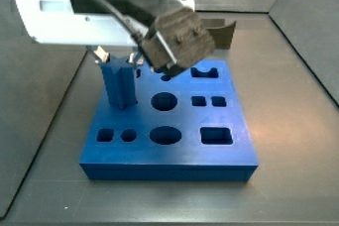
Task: Insert the star object.
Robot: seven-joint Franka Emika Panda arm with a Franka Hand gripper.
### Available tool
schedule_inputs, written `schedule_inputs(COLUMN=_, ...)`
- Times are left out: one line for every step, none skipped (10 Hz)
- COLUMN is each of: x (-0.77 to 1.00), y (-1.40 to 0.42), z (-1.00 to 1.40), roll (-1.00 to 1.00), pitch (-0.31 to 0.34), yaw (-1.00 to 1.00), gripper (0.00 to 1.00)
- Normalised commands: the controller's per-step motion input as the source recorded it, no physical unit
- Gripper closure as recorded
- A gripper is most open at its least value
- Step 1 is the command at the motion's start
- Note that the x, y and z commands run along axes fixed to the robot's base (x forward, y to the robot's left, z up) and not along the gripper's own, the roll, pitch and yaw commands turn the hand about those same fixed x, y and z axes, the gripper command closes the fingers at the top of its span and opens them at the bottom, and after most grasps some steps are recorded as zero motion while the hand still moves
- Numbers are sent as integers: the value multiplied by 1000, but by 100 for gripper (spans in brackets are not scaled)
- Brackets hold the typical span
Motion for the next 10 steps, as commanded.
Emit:
schedule_inputs(x=0, y=-126, z=-946, roll=206, pitch=-76, yaw=0, gripper=100)
schedule_inputs(x=-34, y=-200, z=-1000, roll=141, pitch=-44, yaw=0, gripper=100)
schedule_inputs(x=-69, y=-257, z=-1000, roll=107, pitch=-27, yaw=0, gripper=100)
schedule_inputs(x=-31, y=-286, z=-1000, roll=97, pitch=-26, yaw=0, gripper=100)
schedule_inputs(x=14, y=-197, z=-1000, roll=39, pitch=-11, yaw=-17, gripper=100)
schedule_inputs(x=43, y=-120, z=-1000, roll=19, pitch=0, yaw=-34, gripper=100)
schedule_inputs(x=109, y=-31, z=-1000, roll=0, pitch=0, yaw=-3, gripper=100)
schedule_inputs(x=103, y=20, z=-737, roll=-190, pitch=-113, yaw=-17, gripper=100)
schedule_inputs(x=14, y=0, z=-274, roll=-30, pitch=-96, yaw=0, gripper=100)
schedule_inputs(x=0, y=0, z=0, roll=6, pitch=0, yaw=0, gripper=100)
